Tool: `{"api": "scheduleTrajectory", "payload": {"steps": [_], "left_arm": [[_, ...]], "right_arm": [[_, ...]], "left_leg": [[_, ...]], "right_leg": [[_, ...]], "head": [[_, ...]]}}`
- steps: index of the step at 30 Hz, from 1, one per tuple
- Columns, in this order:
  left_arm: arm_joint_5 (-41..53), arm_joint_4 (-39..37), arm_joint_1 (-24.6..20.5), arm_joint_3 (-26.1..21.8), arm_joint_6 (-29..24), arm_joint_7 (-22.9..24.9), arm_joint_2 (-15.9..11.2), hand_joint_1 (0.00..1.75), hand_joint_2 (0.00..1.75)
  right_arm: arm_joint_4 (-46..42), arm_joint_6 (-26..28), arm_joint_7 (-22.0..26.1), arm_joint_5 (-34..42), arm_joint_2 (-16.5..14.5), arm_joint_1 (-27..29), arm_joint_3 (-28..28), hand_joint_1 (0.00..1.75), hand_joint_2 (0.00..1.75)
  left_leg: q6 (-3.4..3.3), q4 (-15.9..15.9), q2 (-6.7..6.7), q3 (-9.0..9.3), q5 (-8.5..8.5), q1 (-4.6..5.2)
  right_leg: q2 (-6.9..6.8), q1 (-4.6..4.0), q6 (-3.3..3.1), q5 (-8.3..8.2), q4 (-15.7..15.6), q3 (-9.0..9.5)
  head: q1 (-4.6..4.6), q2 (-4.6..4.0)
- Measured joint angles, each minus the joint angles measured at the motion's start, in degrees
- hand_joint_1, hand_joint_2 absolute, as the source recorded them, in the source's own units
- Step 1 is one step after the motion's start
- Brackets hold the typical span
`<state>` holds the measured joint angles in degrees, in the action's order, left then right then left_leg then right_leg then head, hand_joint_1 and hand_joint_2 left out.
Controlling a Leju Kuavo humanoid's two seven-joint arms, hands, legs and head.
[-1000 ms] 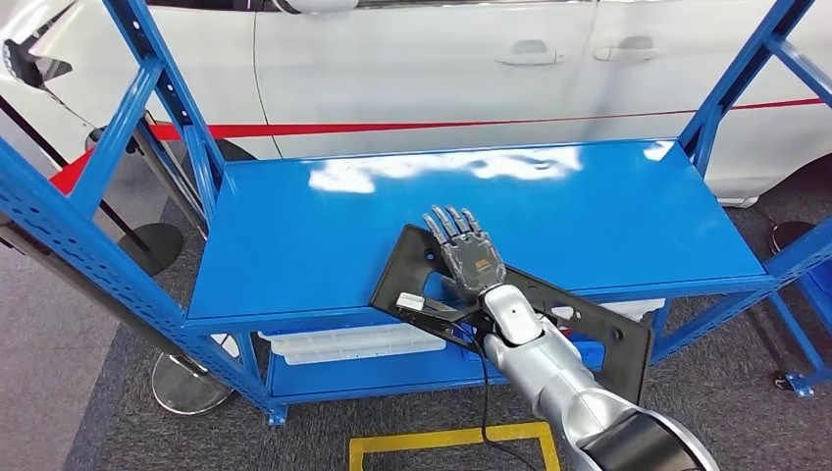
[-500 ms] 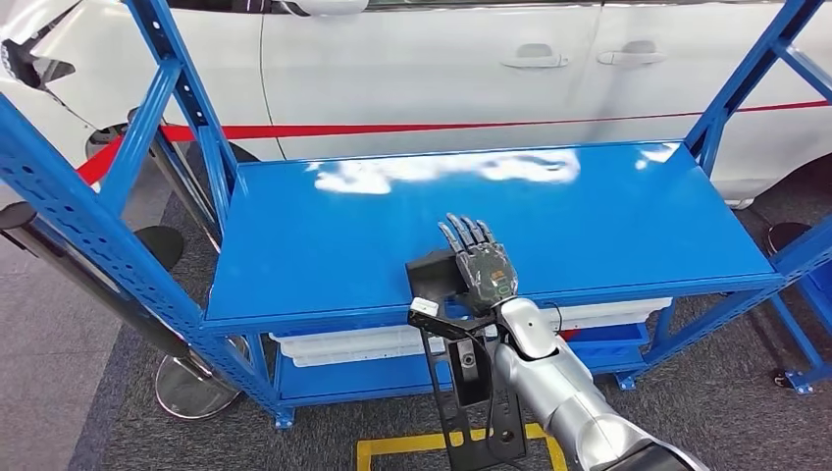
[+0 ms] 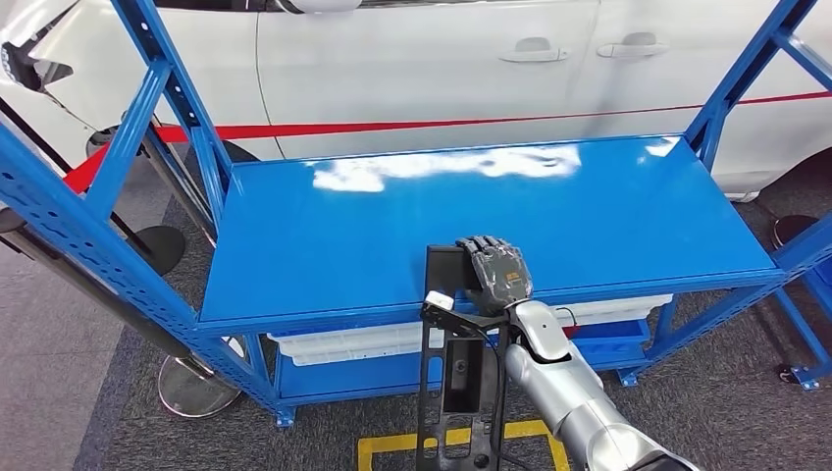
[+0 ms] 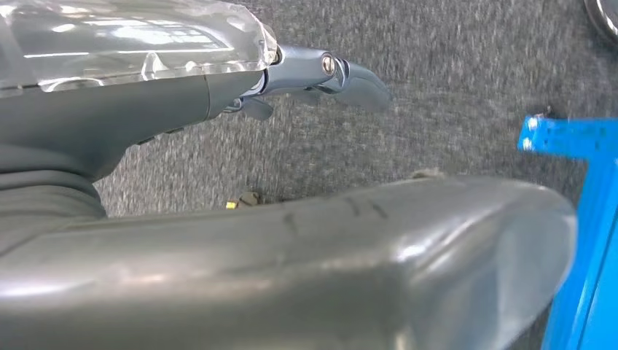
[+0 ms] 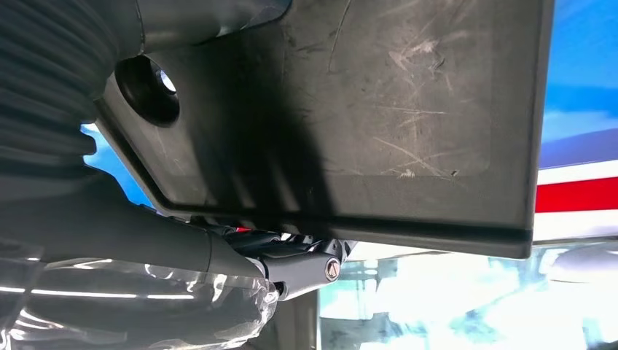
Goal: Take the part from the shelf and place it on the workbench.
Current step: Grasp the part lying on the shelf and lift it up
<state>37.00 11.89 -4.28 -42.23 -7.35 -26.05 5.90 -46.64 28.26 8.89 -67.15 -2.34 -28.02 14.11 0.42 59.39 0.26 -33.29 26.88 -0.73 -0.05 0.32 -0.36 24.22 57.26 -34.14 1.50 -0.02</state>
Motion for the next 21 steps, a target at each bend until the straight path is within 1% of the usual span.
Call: {"api": "scheduleTrajectory", "payload": {"steps": [1, 2, 3, 4, 5, 6, 7, 8, 9, 10, 11, 12, 14, 15, 16, 17, 19, 20, 21], "left_arm": [[-0.1, 0.0, 0.0, 0.0, 0.0, 0.0, 0.0, 0.00, 0.00], [-0.2, 0.0, 0.1, 0.0, 0.0, -0.1, 0.0, 0.00, 0.00], [-0.3, 0.0, 0.2, -0.1, 0.0, -0.1, 0.0, 0.00, 0.00], [-0.3, 0.0, 0.3, -0.1, 0.0, -0.2, 0.0, 0.00, 0.00], [-0.3, 0.0, 0.4, -0.1, 0.0, -0.2, 0.0, 0.00, 0.00], [-0.3, 0.0, 0.6, -0.2, 0.0, -0.2, 0.0, 0.00, 0.00], [-0.3, 0.0, 0.7, -0.3, 0.0, -0.2, 0.0, 0.00, 0.00], [-0.3, 0.0, 0.7, -0.3, 0.0, -0.2, 0.0, 0.00, 0.00], [-0.3, 0.0, 0.7, -0.4, 0.0, -0.2, 0.0, 0.00, 0.00], [-0.3, 0.0, 0.6, -0.4, 0.0, -0.2, 0.0, 0.00, 0.00], [-0.3, 0.0, 0.6, -0.4, 0.0, -0.2, 0.0, 0.00, 0.00], [-0.3, 0.0, 0.7, -0.5, 0.0, -0.2, 0.0, 0.00, 0.00], [-0.1, 0.0, 0.8, -0.7, 0.0, -0.1, 0.1, 0.00, 0.00], [0.1, 0.0, 0.9, -0.8, 0.0, 0.1, 0.2, 0.00, 0.00], [0.3, 0.0, 0.9, -1.0, 0.0, 0.2, 0.3, 0.00, 0.00], [0.5, 0.0, 0.9, -1.1, -0.1, 0.4, 0.3, 0.00, 0.00], [0.9, 0.0, 0.9, -1.4, -0.1, 0.7, 0.4, 0.00, 0.00], [1.1, 0.0, 0.9, -1.4, -0.1, 0.8, 0.4, 0.00, 0.00], [1.2, 0.0, 0.9, -1.4, -0.1, 0.8, 0.4, 0.00, 0.00]], "right_arm": [[-0.1, 0.0, 0.1, 0.2, 0.0, 0.0, 0.0, 1.75, 1.75], [-0.2, 0.0, 0.2, 0.3, 0.0, 0.0, 0.0, 1.75, 1.75], [-0.2, 0.0, 0.5, 0.4, -0.1, 0.1, 0.0, 1.75, 1.75], [-0.2, 0.2, 0.7, 0.5, -0.1, 0.3, 0.0, 1.75, 1.75], [-0.4, 0.3, 1.0, 0.8, -0.1, 0.4, 0.0, 1.75, 1.75], [-0.5, 0.5, 1.1, 1.0, -0.1, 0.6, 0.0, 1.75, 1.75], [-0.7, 0.6, 1.2, 1.3, -0.1, 0.8, 0.0, 1.75, 1.75], [-0.9, 0.7, 1.3, 1.5, -0.1, 0.8, -0.1, 1.75, 1.75], [-1.2, 0.7, 1.7, 2.0, -0.1, 0.9, -0.1, 1.75, 1.75], [-1.5, 0.8, 2.3, 3.0, -0.1, 1.0, -0.1, 1.75, 1.75], [-2.2, 0.9, 3.5, 4.9, -0.1, 1.1, -0.3, 1.75, 1.75], [-3.2, 0.8, 5.1, 8.0, -0.2, 1.5, -0.5, 1.75, 1.75], [-6.9, -0.3, 9.2, 18.2, -0.3, 2.6, -1.3, 1.75, 1.75], [-9.7, -1.4, 11.0, 24.7, -0.3, 3.2, -1.8, 1.75, 1.75], [-13.0, -2.7, 12.3, 31.4, -0.3, 3.7, -2.3, 1.75, 1.75], [-16.6, -4.0, 13.1, 37.9, -0.2, 4.1, -2.8, 1.75, 1.75], [-24.1, -6.5, 13.5, 49.2, 0.5, 4.4, -4.0, 1.75, 1.75], [-27.4, -7.4, 13.5, 53.6, 1.2, 4.5, -4.7, 1.75, 1.75], [-30.4, -8.1, 13.4, 57.1, 2.0, 4.5, -5.4, 1.75, 1.75]], "left_leg": [[0.21, 2.1, -0.02, -0.88, 1.30, 0.01], [0.33, 5.3, -0.02, -2.39, 3.12, -0.07], [0.46, 9.4, -0.03, -4.31, 5.09, -0.09], [0.58, 12.9, -0.03, -6.05, 6.47, -0.12], [0.65, 15.1, -0.04, -7.13, 6.91, -0.13], [0.67, 15.0, -0.04, -7.17, 6.21, -0.13], [0.61, 12.6, -0.05, -6.05, 4.50, -0.12], [0.49, 8.6, -0.09, -4.09, 2.36, -0.12], [0.28, 4.5, -0.15, -2.11, 0.79, -0.05], [-0.03, 1.4, -0.17, -0.59, -0.31, 0.02], [-0.33, -0.4, -0.17, 0.23, -0.72, 0.10], [-0.63, -0.9, -0.12, 0.37, -0.65, 0.23], [-1.30, -1.1, 0.04, 0.34, -1.00, 0.25], [-1.65, -1.3, 0.08, 0.38, -1.19, 0.21], [-1.98, -1.5, 0.07, 0.42, -1.35, 0.12], [-2.20, -1.6, 0.02, 0.44, -1.45, 0.04], [-2.37, -1.6, 0.02, 0.36, -1.43, 0.09], [-2.39, -1.6, 0.08, 0.38, -1.40, 0.10], [-2.39, -1.6, 0.18, 0.46, -1.33, 0.09]], "right_leg": [[-0.07, 0.20, -0.28, -0.15, -0.4, 0.22], [-0.13, 0.24, -0.47, -0.19, -0.5, 0.31], [-0.14, 0.22, -0.63, -0.14, -0.5, 0.30], [-0.14, 0.16, -0.72, -0.11, -0.5, 0.27], [-0.12, 0.11, -0.74, -0.08, -0.4, 0.25], [-0.10, 0.08, -0.73, -0.05, -0.3, 0.25], [-0.06, 0.07, -0.67, 0.01, -0.2, 0.26], [-0.03, 0.07, -0.54, 0.11, 0.0, 0.26], [0.01, -0.05, -0.32, 0.26, 0.3, 0.21], [0.03, -0.15, -0.05, 0.38, 0.5, 0.12], [0.04, -0.24, 0.24, 0.47, 0.7, 0.02], [0.03, -0.31, 0.56, 0.50, 0.8, -0.06], [0.00, -0.14, 1.23, 0.57, 0.9, -0.15], [0.00, -0.03, 1.58, 1.07, 1.4, -0.39], [0.02, 0.09, 1.89, 2.18, 2.9, -1.08], [0.05, 0.23, 2.15, 3.93, 5.8, -2.39], [0.05, 0.42, 2.56, 7.68, 13.8, -6.14], [0.05, 0.51, 2.71, 8.56, 16.8, -7.62], [0.04, 0.57, 2.79, 8.21, 17.8, -8.14]], "head": [[0.01, 0.00], [0.01, 0.00], [0.01, 0.00], [0.01, 0.00], [0.01, 0.00], [0.01, 0.00], [0.01, 0.00], [0.01, 0.00], [0.01, 0.00], [0.00, 0.00], [-0.01, 0.00], [-0.01, 0.00], [-0.01, 0.00], [-0.01, 0.00], [-0.01, 0.00], [-0.02, 0.00], [-0.02, 0.00], [-0.02, 0.00], [-0.02, 0.00]]}}
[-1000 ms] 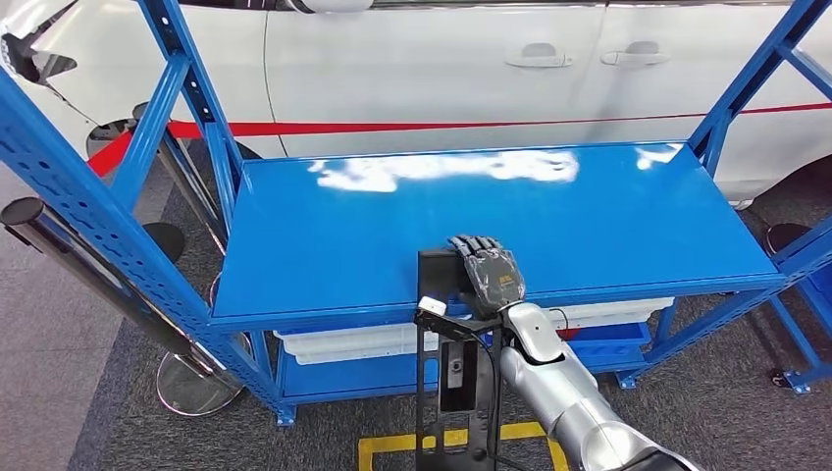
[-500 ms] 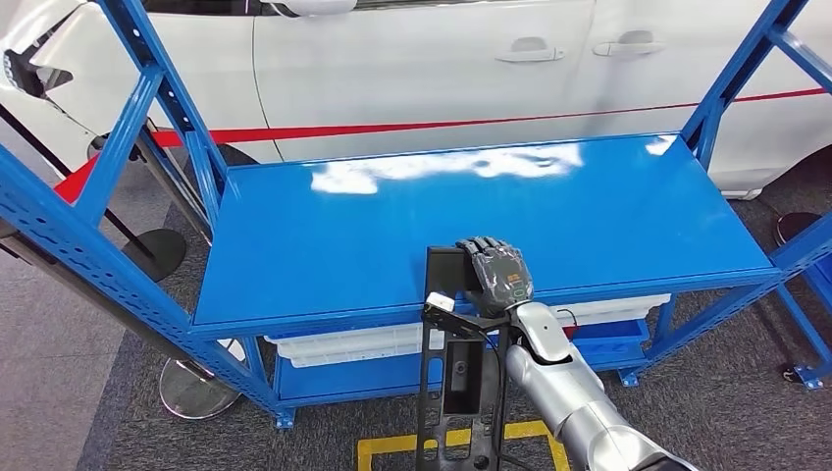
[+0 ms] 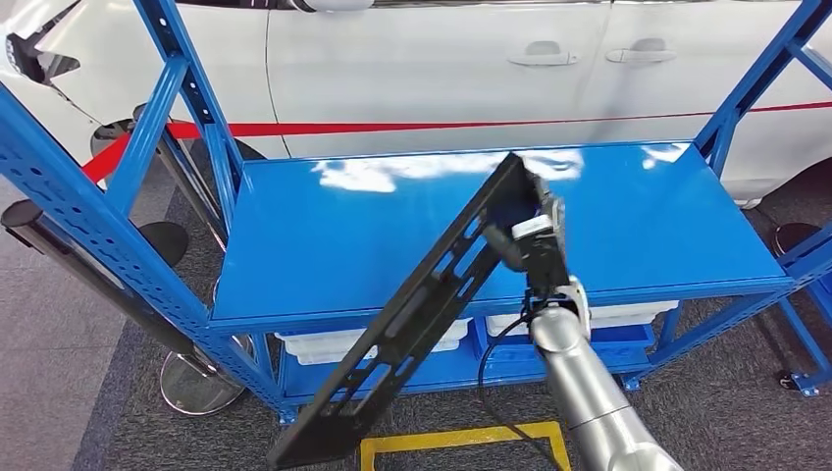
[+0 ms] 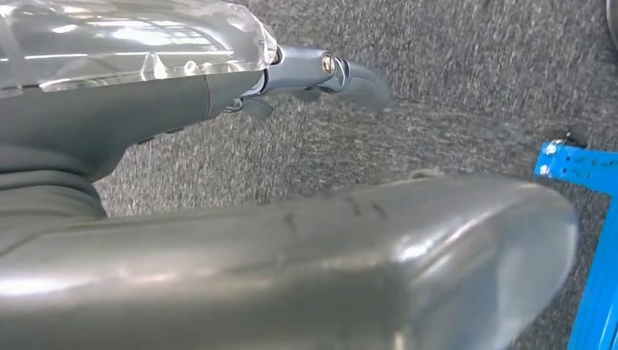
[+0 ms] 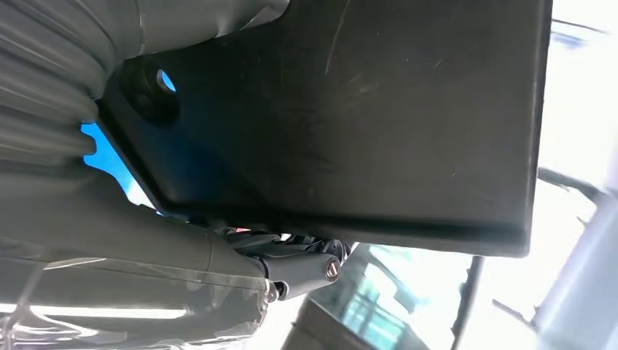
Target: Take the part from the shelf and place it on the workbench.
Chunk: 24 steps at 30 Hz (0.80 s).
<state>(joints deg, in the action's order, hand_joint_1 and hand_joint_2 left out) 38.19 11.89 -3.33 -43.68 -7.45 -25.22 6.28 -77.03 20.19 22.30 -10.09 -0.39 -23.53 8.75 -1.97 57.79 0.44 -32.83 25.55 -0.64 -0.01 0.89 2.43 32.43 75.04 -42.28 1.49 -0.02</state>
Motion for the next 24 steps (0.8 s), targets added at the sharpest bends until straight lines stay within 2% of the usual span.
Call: {"api": "scheduleTrajectory", "payload": {"steps": [1, 3, 4, 5, 7, 9, 10, 11, 13, 14, 15, 16, 17, 18, 20, 21, 24], "left_arm": [[0.1, 0.0, 0.1, 0.0, 0.0, 0.0, 0.0, 0.00, 0.00], [0.2, 0.0, 0.2, -0.1, 0.1, 0.0, 0.2, 0.00, 0.00], [0.2, 0.0, 0.2, -0.1, 0.1, 0.0, 0.3, 0.00, 0.00], [0.2, 0.0, 0.2, -0.2, 0.1, -0.1, 0.3, 0.00, 0.00], [-0.1, 0.0, 0.1, -0.5, 0.1, -0.2, 0.4, 0.00, 0.00], [-0.6, 0.0, 0.2, -1.0, 0.0, -0.3, 0.4, 0.00, 0.00], [-0.9, 0.0, 0.2, -1.2, 0.0, -0.4, 0.4, 0.00, 0.00], [-1.1, 0.0, 0.2, -1.5, -0.1, -0.4, 0.4, 0.00, 0.00], [-1.4, 0.0, 0.3, -1.9, -0.5, -0.5, 0.4, 0.00, 0.00], [-1.5, 0.0, 0.3, -2.1, -0.6, -0.5, 0.4, 0.00, 0.00], [-1.6, 0.0, 0.4, -2.3, -0.7, -0.5, 0.4, 0.00, 0.00], [-1.6, -0.1, 0.4, -2.5, -0.7, -0.5, 0.4, 0.00, 0.00], [-1.7, -0.1, 0.4, -2.7, -0.8, -0.5, 0.4, 0.00, 0.00], [-1.8, -0.1, 0.4, -2.8, -0.9, -0.6, 0.4, 0.00, 0.00], [-2.1, -0.1, 0.4, -3.2, -1.3, -0.8, 0.3, 0.00, 0.00], [-2.2, -0.1, 0.4, -3.3, -1.6, -0.9, 0.2, 0.00, 0.00], [-2.6, -0.1, 0.5, -3.8, -2.1, -1.4, 0.3, 0.00, 0.00]], "right_arm": [[-2.7, -0.5, 0.1, 2.6, 0.9, 0.0, -0.7, 1.75, 1.75], [-7.1, -0.8, 0.7, 6.3, 2.7, -0.1, -1.8, 1.75, 1.75], [-9.1, -1.0, 1.2, 8.1, 3.7, -0.1, -2.3, 1.75, 1.75], [-10.8, -1.3, 1.7, 9.9, 4.7, 0.0, -2.7, 1.75, 1.75], [-13.4, -2.5, 2.4, 13.9, 6.8, 0.6, -3.6, 1.75, 1.75], [-15.3, -3.9, 3.0, 17.3, 8.4, 1.3, -4.3, 1.75, 1.75], [-15.9, -4.4, 3.4, 18.6, 8.9, 1.5, -4.5, 1.75, 1.75], [-16.3, -4.7, 3.7, 19.5, 9.3, 1.6, -4.6, 1.75, 1.75], [-16.5, -5.1, 4.1, 20.6, 9.9, 1.9, -4.6, 1.75, 1.75], [-16.5, -5.2, 4.2, 20.9, 10.1, 2.1, -4.6, 1.75, 1.75], [-16.5, -5.4, 4.3, 21.0, 10.2, 2.2, -4.6, 1.75, 1.75], [-16.5, -5.5, 4.3, 21.2, 10.4, 2.3, -4.6, 1.75, 1.75], [-16.5, -5.5, 4.4, 21.4, 10.5, 2.4, -4.6, 1.75, 1.75], [-16.5, -5.6, 4.5, 21.6, 10.5, 2.4, -4.6, 1.75, 1.75], [-16.4, -5.7, 4.8, 22.4, 10.7, 2.3, -4.6, 1.75, 1.75], [-16.2, -5.7, 5.1, 22.9, 10.7, 2.3, -4.6, 1.75, 1.75], [-15.4, -5.7, 5.9, 24.3, 10.8, 2.3, -4.5, 1.75, 1.75]], "left_leg": [[0.05, 0.0, 0.10, 0.17, 0.11, -0.02], [0.31, 0.1, 0.22, 0.61, 0.45, -0.03], [0.53, 0.2, 0.26, 0.71, 0.66, 0.07], [0.77, 0.2, 0.30, 0.73, 0.80, 0.16], [1.34, 0.2, 0.35, 0.70, 0.98, 0.29], [1.94, 0.5, 0.23, 0.62, 1.53, 0.27], [2.18, 1.8, 0.12, 0.16, 2.41, 0.25], [2.34, 4.3, 0.01, -0.93, 3.90, 0.23], [2.50, 12.2, -0.08, -4.69, 7.63, 0.14], [2.53, 15.8, -0.08, -6.52, 8.78, 0.12], [2.49, 17.5, -0.08, -7.54, 8.85, 0.13], [2.32, 16.8, -0.08, -7.39, 7.73, 0.15], [1.99, 13.8, -0.09, -6.11, 5.64, 0.24], [1.48, 9.4, -0.11, -4.15, 3.37, 0.39], [0.71, 2.3, -0.25, -0.89, 0.72, 0.68], [0.51, 0.8, -0.30, -0.23, 0.46, 0.80], [0.20, -0.1, -0.22, 0.07, 0.07, 0.70]], "right_leg": [[0.00, 0.04, 0.00, -1.50, -1.5, 0.65], [-0.02, 0.05, -0.23, -5.75, -9.3, 4.29], [-0.02, -0.08, -0.46, -7.13, -13.1, 6.05], [-0.01, -0.24, -0.73, -7.75, -15.5, 7.15], [0.04, -0.57, -1.34, -7.59, -16.7, 7.64], [0.05, -0.32, -2.10, -7.65, -17.0, 7.75], [0.05, -0.19, -2.53, -7.69, -17.1, 7.85], [0.04, -0.09, -2.89, -7.69, -17.3, 7.96], [0.03, -0.32, -3.32, -7.55, -17.3, 8.03], [0.03, -0.46, -3.42, -7.48, -17.2, 8.05], [0.05, -0.60, -3.49, -7.43, -17.2, 8.11], [0.07, -0.76, -3.55, -7.37, -17.2, 8.21], [0.08, -0.93, -3.58, -7.29, -17.1, 8.38], [0.07, -1.07, -3.58, -7.20, -17.1, 8.56], [0.03, -1.41, -3.35, -7.00, -17.0, 8.71], [0.00, -1.43, -3.13, -6.97, -17.0, 8.68], [-0.07, -1.34, -2.20, -6.79, -16.8, 8.52]], "head": [[0.00, 0.00], [0.00, 0.00], [0.00, 0.00], [0.00, 0.00], [0.00, 0.00], [0.01, 0.00], [0.02, 0.00], [0.02, 0.00], [0.03, 0.00], [0.03, 0.00], [0.03, 0.00], [0.03, 0.00], [0.03, 0.00], [0.03, 0.00], [0.03, 0.00], [0.02, 0.00], [0.02, 0.00]]}}
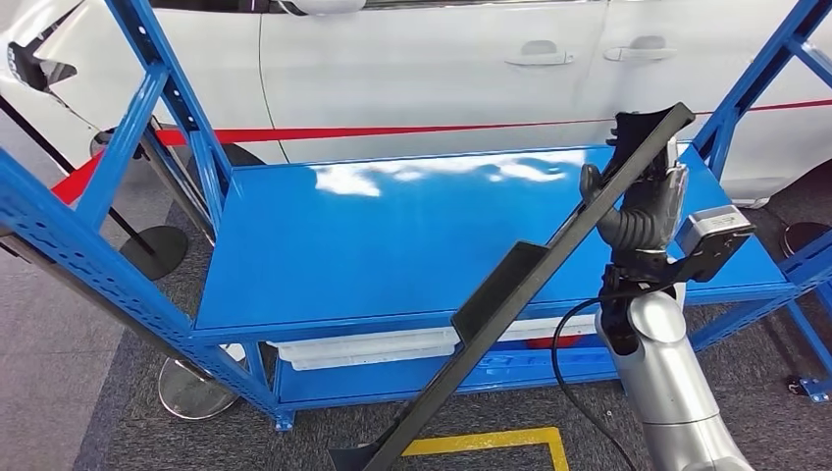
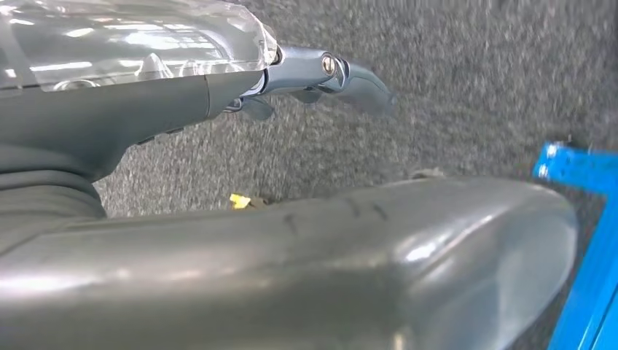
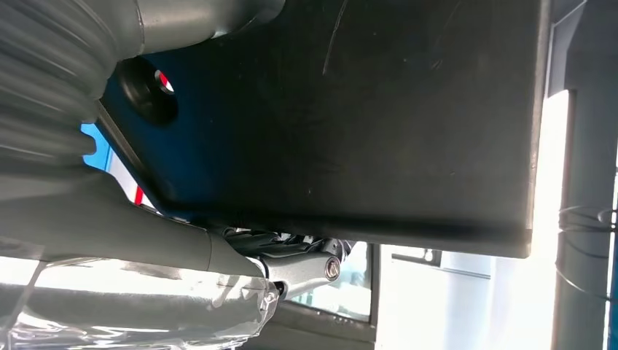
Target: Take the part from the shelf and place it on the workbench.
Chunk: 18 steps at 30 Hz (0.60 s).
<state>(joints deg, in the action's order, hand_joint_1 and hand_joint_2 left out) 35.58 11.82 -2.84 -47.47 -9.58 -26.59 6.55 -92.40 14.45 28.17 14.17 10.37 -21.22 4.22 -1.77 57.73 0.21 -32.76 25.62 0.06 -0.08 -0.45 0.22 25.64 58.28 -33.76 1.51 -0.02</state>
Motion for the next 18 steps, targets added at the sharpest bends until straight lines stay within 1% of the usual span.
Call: {"api": "scheduleTrajectory", "payload": {"steps": [1, 2, 3, 4, 5, 6, 7, 8, 9, 10, 11, 12, 13, 15, 16, 17, 18], "left_arm": [[-0.1, 0.0, 0.0, -0.2, -0.3, 0.1, 0.0, 0.00, 0.00], [-0.2, 0.0, 0.0, -0.4, -0.7, 0.4, 0.0, 0.00, 0.00], [-0.2, 0.0, 0.0, -0.6, -1.1, 0.7, 0.0, 0.00, 0.00], [-0.2, 0.0, 0.0, -0.7, -1.5, 1.0, 0.0, 0.00, 0.00], [-0.3, 0.0, 0.0, -0.8, -1.7, 1.2, 0.0, 0.00, 0.00], [-0.3, 0.0, 0.1, -1.0, -1.8, 1.3, 0.0, 0.00, 0.00], [-0.3, 0.0, 0.1, -1.2, -1.9, 1.3, 0.0, 0.00, 0.00], [-0.4, 0.0, 0.2, -1.3, -2.0, 1.4, 0.0, 0.00, 0.00], [-0.3, 0.0, 0.2, -1.4, -2.1, 1.4, 0.1, 0.00, 0.00], [-0.3, 0.0, 0.2, -1.5, -2.2, 1.4, 0.0, 0.00, 0.00], [-0.3, 0.0, 0.2, -1.6, -2.3, 1.5, 0.0, 0.00, 0.00], [-0.2, 0.0, 0.2, -1.7, -2.3, 1.6, 0.0, 0.00, 0.00], [-0.3, 0.0, 0.2, -1.8, -2.3, 1.7, -0.1, 0.00, 0.00], [-0.2, 0.0, 0.3, -1.9, -2.5, 2.1, -0.1, 0.00, 0.00], [-0.1, 0.0, 0.4, -1.9, -2.7, 2.3, -0.1, 0.00, 0.00], [0.0, 0.0, 0.4, -2.0, -2.9, 2.4, -0.1, 0.00, 0.00], [0.1, 0.0, 0.3, -2.0, -3.0, 2.4, -0.1, 0.00, 0.00]], "right_arm": [[0.2, 0.0, 0.2, 0.5, 0.0, 0.0, 0.0, 1.75, 1.75], [0.3, -0.1, 0.3, 1.1, 0.1, 0.0, 0.0, 1.75, 1.75], [0.5, -0.1, 0.3, 1.8, 0.1, 0.2, 0.0, 1.75, 1.75], [0.7, -0.1, 0.3, 2.4, 0.1, 0.4, 0.0, 1.75, 1.75], [0.9, -0.2, 0.3, 2.9, 0.1, 0.8, 0.1, 1.75, 1.75], [1.0, -0.3, 0.2, 3.3, 0.1, 1.1, 0.1, 1.75, 1.75], [1.2, -0.4, 0.3, 3.5, 0.1, 1.5, 0.2, 1.75, 1.75], [1.3, -0.7, 0.5, 3.8, 0.1, 1.7, 0.3, 1.75, 1.75], [1.3, -1.0, 0.8, 4.2, 0.1, 1.9, 0.3, 1.75, 1.75], [1.3, -1.5, 1.3, 4.7, 0.1, 2.1, 0.3, 1.75, 1.75], [1.3, -2.2, 1.8, 5.3, 0.2, 2.4, 0.3, 1.75, 1.75], [1.3, -3.0, 2.2, 6.0, 0.2, 2.9, 0.4, 1.75, 1.75], [1.2, -3.8, 2.7, 6.5, 0.3, 3.6, 0.4, 1.75, 1.75], [1.1, -5.3, 4.2, 7.1, 0.4, 4.8, 0.6, 1.75, 1.75], [0.9, -5.9, 5.0, 7.1, 0.4, 5.3, 0.8, 1.75, 1.75], [0.7, -6.4, 5.6, 7.1, 0.4, 5.7, 1.0, 1.75, 1.75], [0.4, -6.8, 6.1, 7.0, 0.3, 6.2, 1.2, 1.75, 1.75]], "left_leg": [[-0.20, -0.4, 0.00, 0.15, -0.27, -0.20], [-0.36, -0.8, -0.01, 0.29, -0.52, -0.41], [-0.43, -0.9, -0.03, 0.34, -0.63, -0.50], [-0.49, -0.9, -0.03, 0.30, -0.64, -0.54], [-0.48, -0.9, -0.02, 0.27, -0.62, -0.57], [-0.42, -0.9, -0.01, 0.27, -0.56, -0.62], [-0.28, -0.8, 0.01, 0.30, -0.47, -0.72], [-0.07, -0.6, 0.03, 0.37, -0.34, -0.87], [0.24, -0.3, 0.05, 0.44, -0.14, -1.03], [0.63, 0.0, 0.11, 0.40, 0.08, -1.10], [1.02, 0.3, 0.18, 0.27, 0.24, -1.12], [1.38, 0.6, 0.24, 0.12, 0.35, -1.07], [1.69, 0.7, 0.30, -0.02, 0.33, -1.00], [2.25, 0.8, 0.30, -0.11, 0.50, -1.11], [2.49, 1.4, 0.24, -0.36, 1.20, -1.18], [2.65, 3.1, 0.18, -1.01, 2.56, -1.25], [2.75, 6.1, 0.12, -2.24, 4.61, -1.29]], "right_leg": [[0.02, 0.04, 0.30, 0.69, 0.9, -0.36], [0.06, 0.13, 0.62, 1.99, 2.9, -1.25], [0.11, 0.41, 0.90, 3.76, 6.0, -2.71], [0.12, 0.70, 1.21, 5.63, 9.9, -4.57], [0.11, 1.04, 1.53, 6.97, 13.5, -6.36], [0.09, 1.39, 1.85, 7.32, 15.6, -7.46], [0.08, 1.73, 2.15, 6.50, 15.4, -7.49], [0.05, 2.05, 2.45, 4.68, 13.0, -6.35], [0.02, 2.36, 2.73, 2.49, 8.9, -4.34], [0.07, 2.43, 2.91, 0.95, 5.0, -2.43], [0.19, 2.40, 2.80, 0.02, 2.2, -1.10], [0.30, 2.27, 2.56, -0.23, 0.8, -0.50], [0.42, 2.02, 2.13, -0.03, 0.7, -0.56], [0.41, 1.98, 1.13, -0.24, 0.7, -0.79], [0.36, 2.00, 0.60, -0.37, 0.6, -0.86], [0.28, 2.04, 0.09, -0.52, 0.5, -0.94], [0.19, 1.97, -0.33, -0.66, 0.5, -1.07]], "head": [[0.00, 0.00], [-0.01, 0.00], [-0.01, 0.00], [-0.02, 0.00], [-0.02, 0.00], [-0.02, 0.00], [-0.02, 0.00], [-0.02, 0.00], [-0.02, 0.00], [-0.02, 0.00], [-0.02, 0.00], [-0.01, 0.00], [-0.01, 0.00], [-0.01, 0.00], [0.00, 0.00], [0.01, 0.00], [0.01, 0.00]]}}
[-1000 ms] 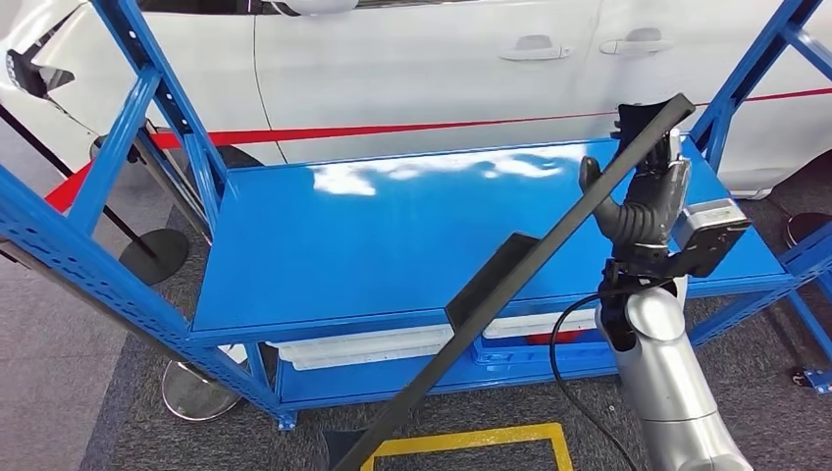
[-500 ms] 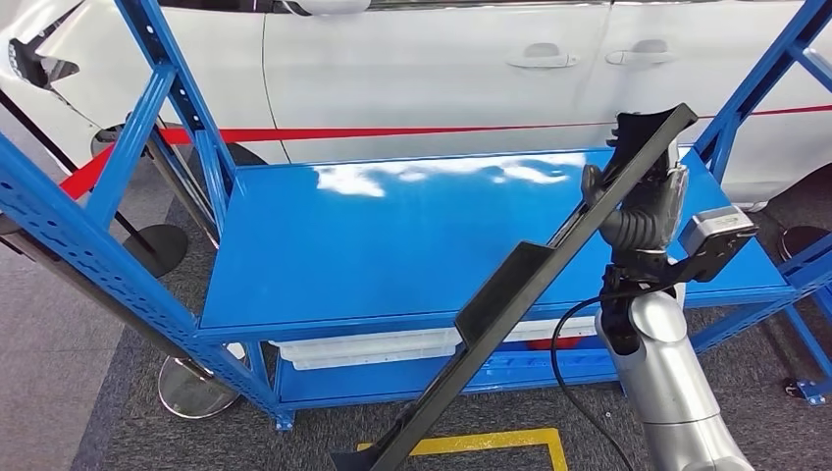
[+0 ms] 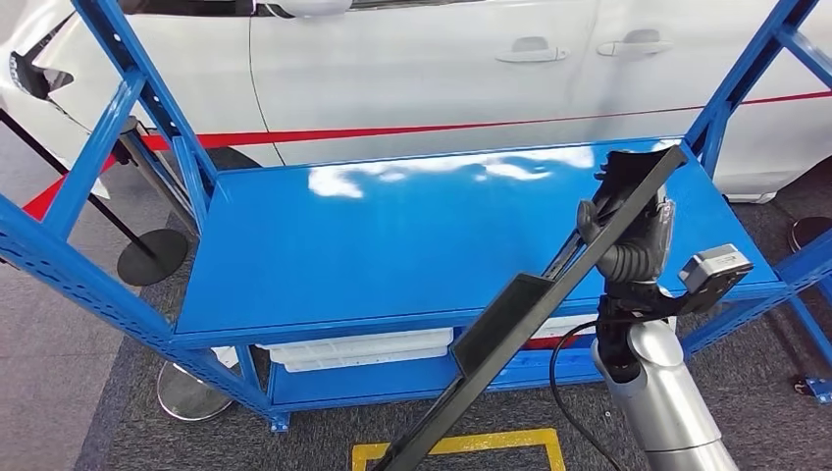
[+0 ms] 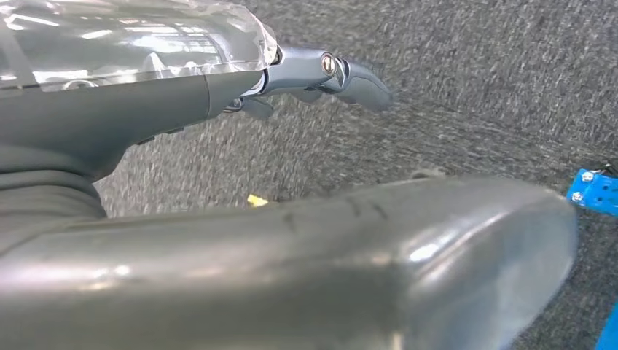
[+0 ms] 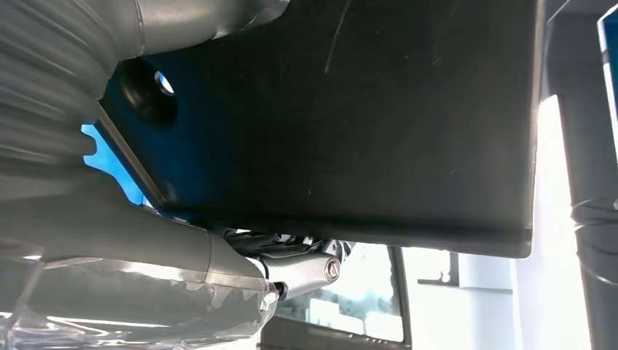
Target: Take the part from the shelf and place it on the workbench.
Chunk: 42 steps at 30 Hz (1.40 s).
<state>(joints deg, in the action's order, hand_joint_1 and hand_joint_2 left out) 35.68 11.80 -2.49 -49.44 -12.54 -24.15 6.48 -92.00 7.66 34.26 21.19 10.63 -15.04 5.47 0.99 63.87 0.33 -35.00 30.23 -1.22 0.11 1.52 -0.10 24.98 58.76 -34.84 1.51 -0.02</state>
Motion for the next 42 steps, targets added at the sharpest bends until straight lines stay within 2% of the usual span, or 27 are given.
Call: {"api": "scheduleTrajectory", "payload": {"steps": [2, 3, 4, 5, 7, 9, 11, 13, 15, 17, 18, 19, 20, 22, 24, 25, 28, 29, 31, 33, 34, 35, 36, 38, 39, 40, 42], "left_arm": [[0.2, 0.0, 0.0, 0.0, -0.1, 0.1, 0.0, 0.00, 0.00], [0.3, 0.0, 0.0, 0.0, -0.1, 0.1, 0.0, 0.00, 0.00], [0.3, 0.0, 0.0, 0.0, -0.1, 0.1, 0.0, 0.00, 0.00], [0.3, 0.0, 0.0, 0.0, -0.1, 0.2, 0.0, 0.00, 0.00], [0.3, 0.0, 0.0, -0.1, 0.0, 0.2, -0.1, 0.00, 0.00], [0.3, 0.0, -0.2, -0.1, 0.1, 0.4, -0.2, 0.00, 0.00], [0.3, 0.0, -0.2, -0.2, 0.1, 0.5, -0.3, 0.00, 0.00], [0.3, 0.0, -0.2, -0.3, 0.2, 0.6, -0.3, 0.00, 0.00], [0.2, 0.0, -0.2, -0.4, 0.2, 0.6, -0.3, 0.00, 0.00], [0.1, 0.0, -0.2, -0.4, 0.2, 0.7, -0.3, 0.00, 0.00], [0.1, 0.0, -0.2, -0.4, 0.2, 0.8, -0.3, 0.00, 0.00], [0.0, 0.0, -0.2, -0.5, 0.2, 0.8, -0.3, 0.00, 0.00], [0.0, 0.0, -0.2, -0.5, 0.2, 0.8, -0.3, 0.00, 0.00], [0.0, 0.0, -0.1, -0.6, 0.2, 0.9, -0.2, 0.00, 0.00], [0.0, 0.0, -0.1, -0.8, 0.2, 1.0, -0.2, 0.00, 0.00], [0.0, 0.0, 0.0, -0.9, 0.1, 1.0, -0.2, 0.00, 0.00], [-0.1, 0.0, 0.0, -1.1, 0.1, 1.1, -0.2, 0.00, 0.00], [-0.1, 0.0, 0.0, -1.2, 0.1, 1.1, -0.2, 0.00, 0.00], [-0.1, 0.0, 0.0, -1.3, 0.1, 1.1, -0.3, 0.00, 0.00], [-0.1, 0.0, 0.0, -1.3, 0.1, 1.1, -0.3, 0.00, 0.00], [-0.1, 0.0, 0.0, -1.3, 0.1, 1.1, -0.3, 0.00, 0.00], [-0.2, 0.0, 0.0, -1.3, 0.1, 1.1, -0.3, 0.00, 0.00], [-0.2, 0.0, 0.0, -1.4, 0.1, 1.1, -0.3, 0.00, 0.00], [-0.2, 0.0, 0.0, -1.4, 0.1, 1.1, -0.4, 0.00, 0.00], [-0.1, 0.0, -0.1, -1.4, 0.2, 1.1, -0.4, 0.00, 0.00], [-0.1, 0.0, -0.1, -1.4, 0.2, 1.2, -0.5, 0.00, 0.00], [0.1, 0.0, -0.1, -1.4, 0.2, 1.5, -0.4, 0.00, 0.00]], "right_arm": [[-0.5, -0.6, 0.5, -0.5, -0.3, 1.0, 0.4, 1.75, 1.75], [-0.7, -0.8, 0.7, -0.8, -0.5, 1.5, 0.6, 1.75, 1.75], [-1.0, -0.9, 1.0, -1.2, -0.6, 2.0, 0.9, 1.75, 1.75], [-1.4, -1.0, 1.2, -1.6, -0.8, 2.4, 1.1, 1.75, 1.75], [-2.4, -1.3, 1.6, -2.4, -1.2, 3.2, 1.5, 1.75, 1.75], [-3.5, -1.4, 2.1, -3.4, -1.5, 3.8, 1.6, 1.75, 1.75], [-4.5, -1.4, 2.4, -4.3, -1.8, 4.4, 1.8, 1.75, 1.75], [-5.4, -1.5, 2.5, -4.8, -2.1, 5.1, 2.0, 1.75, 1.75], [-6.2, -1.5, 2.5, -5.0, -2.3, 5.6, 2.0, 1.75, 1.75], [-6.6, -1.5, 2.5, -5.1, -2.5, 6.2, 2.0, 1.75, 1.75], [-6.8, -1.5, 2.5, -5.1, -2.6, 6.5, 2.0, 1.75, 1.75], [-6.9, -1.5, 2.5, -5.1, -2.8, 6.8, 2.0, 1.75, 1.75], [-7.0, -1.5, 2.5, -5.1, -2.9, 7.0, 2.0, 1.75, 1.75], [-7.4, -1.5, 2.5, -5.1, -3.0, 7.2, 2.0, 1.75, 1.75], [-7.9, -1.7, 2.5, -5.0, -3.2, 7.3, 2.0, 1.75, 1.75], [-8.2, -1.9, 2.5, -4.9, -3.4, 7.3, 2.0, 1.75, 1.75], [-8.7, -2.7, 2.5, -4.6, -3.9, 7.7, 1.9, 1.75, 1.75], [-8.8, -2.9, 2.5, -4.6, -4.1, 7.8, 1.9, 1.75, 1.75], [-9.0, -3.1, 2.5, -4.6, -4.5, 7.9, 1.8, 1.75, 1.75], [-9.0, -3.1, 2.5, -4.6, -4.7, 8.2, 1.8, 1.75, 1.75], [-9.0, -3.1, 2.5, -4.6, -4.8, 8.4, 1.8, 1.75, 1.75], [-9.0, -3.1, 2.5, -4.6, -4.8, 8.5, 1.8, 1.75, 1.75], [-9.1, -3.1, 2.5, -4.6, -4.9, 8.6, 1.8, 1.75, 1.75], [-9.2, -3.3, 2.6, -4.7, -5.0, 8.7, 1.6, 1.75, 1.75], [-9.3, -3.4, 2.7, -4.8, -5.1, 8.8, 1.5, 1.75, 1.75], [-9.4, -3.4, 2.8, -4.9, -5.2, 9.0, 1.4, 1.75, 1.75], [-9.6, -3.4, 3.0, -5.1, -5.4, 9.9, 0.9, 1.75, 1.75]], "left_leg": [[0.04, 7.8, -0.03, -3.12, 4.10, 0.02], [-0.02, 10.6, -0.02, -4.12, 5.15, 0.04], [-0.21, 11.0, -0.02, -4.00, 5.01, 0.10], [-0.55, 9.1, -0.02, -2.68, 3.88, 0.23], [-1.70, 0.8, -0.04, 2.18, 0.79, 0.71], [-2.36, -5.0, -0.25, 5.31, -0.84, 1.22], [-2.45, -6.0, -0.41, 5.55, -1.38, 1.56], [-2.80, -6.8, -0.50, 5.55, -2.43, 1.29], [-3.22, -7.5, -0.69, 5.12, -3.63, 0.93], [-3.39, -7.4, -0.76, 4.02, -4.38, 0.98], [-3.32, -7.2, -0.77, 3.44, -4.66, 0.97], [-3.21, -7.0, -0.78, 2.90, -4.91, 0.94], [-3.07, -6.8, -0.78, 2.42, -5.08, 0.88], [-2.75, -6.1, -1.11, 1.63, -5.23, 0.75], [-2.22, -5.5, -1.48, 1.21, -5.27, 0.83], [-1.90, -5.3, -1.63, 1.13, -5.34, 0.92], [-0.82, -5.0, -2.27, 0.92, -5.15, 0.92], [-0.49, -4.0, -2.11, 0.48, -4.08, 0.86], [-0.08, 1.5, -1.27, -1.64, 0.24, 0.71], [-0.08, 9.1, -0.87, -4.22, 4.34, 0.69], [-0.21, 11.1, -0.83, -4.59, 4.96, 0.70], [-0.48, 10.8, -0.75, -3.82, 4.41, 0.73], [-0.88, 8.1, -0.46, -1.91, 2.98, 0.82], [-2.04, -0.5, 1.85, 3.46, 0.12, 1.03], [-2.37, -3.8, 3.09, 5.35, -0.73, 1.14], [-2.55, -5.7, 4.03, 6.43, -1.05, 1.29], [-2.54, -6.6, 3.72, 6.63, -1.57, 1.51]], "right_leg": [[-0.14, -0.38, -0.57, -0.24, 0.0, -0.44], [-0.17, -0.62, -0.76, -0.40, 0.0, -0.69], [-0.18, -0.85, -0.89, -0.57, 0.0, -0.91], [-0.15, -1.08, -0.96, -0.75, 0.1, -1.09], [-0.13, -1.39, -0.89, -1.11, 0.1, -1.26], [-0.18, -1.46, -0.50, -1.48, 0.1, -1.31], [-0.30, -1.29, 0.20, -1.96, 0.0, -1.32], [-0.30, -1.14, 0.97, -1.74, 0.1, -1.47], [-0.18, -1.03, 1.60, 1.50, 3.5, -2.81], [-0.13, -0.77, 2.16, 6.43, 10.8, -5.37], [-0.14, -0.61, 2.43, 7.92, 14.0, -6.22], [-0.15, -0.43, 2.66, 8.28, 15.3, -6.15], [-0.17, -0.26, 2.85, 7.56, 14.3, -4.91], [-1.07, -0.01, 3.11, 5.13, 6.9, 0.19], [-2.31, -0.35, 2.52, 3.70, 1.0, 3.69], [-2.59, -0.59, 1.98, 3.69, 0.1, 4.06], [-1.43, -0.65, 0.23, 2.86, 0.0, 3.28], [-1.05, -0.57, -0.32, 2.48, -0.1, 2.99], [-0.28, -0.62, -1.13, 1.67, -0.2, 2.16], [0.78, -0.93, -1.41, 0.88, -0.1, 1.05], [1.35, -1.11, -1.43, 0.50, -0.1, 0.52], [1.99, -1.28, -1.40, 0.13, 0.0, 0.07], [2.64, -1.45, -1.36, -0.21, 0.0, -0.29], [3.87, -1.59, -1.12, -0.90, 0.0, -0.83], [4.40, -1.49, -0.87, -1.24, -0.1, -1.01], [4.89, -1.31, -0.53, -1.57, -0.1, -1.16], [5.97, -1.05, 0.38, -2.29, -0.4, -1.38]], "head": [[-0.01, 0.00], [-0.01, 0.00], [-0.01, 0.00], [-0.01, 0.00], [-0.01, 0.00], [-0.02, 0.00], [-0.02, 0.00], [-0.02, 0.00], [-0.03, 0.00], [-0.04, 0.00], [-0.05, 0.00], [-0.05, 0.00], [-0.05, 0.00], [-0.05, 0.00], [-0.04, 0.00], [-0.03, 0.00], [-0.03, 0.00], [-0.03, 0.00], [-0.03, 0.00], [-0.03, 0.00], [-0.03, 0.00], [-0.03, 0.00], [-0.03, 0.00], [-0.03, 0.00], [-0.03, 0.00], [-0.02, 0.00], [-0.01, 0.00]]}}
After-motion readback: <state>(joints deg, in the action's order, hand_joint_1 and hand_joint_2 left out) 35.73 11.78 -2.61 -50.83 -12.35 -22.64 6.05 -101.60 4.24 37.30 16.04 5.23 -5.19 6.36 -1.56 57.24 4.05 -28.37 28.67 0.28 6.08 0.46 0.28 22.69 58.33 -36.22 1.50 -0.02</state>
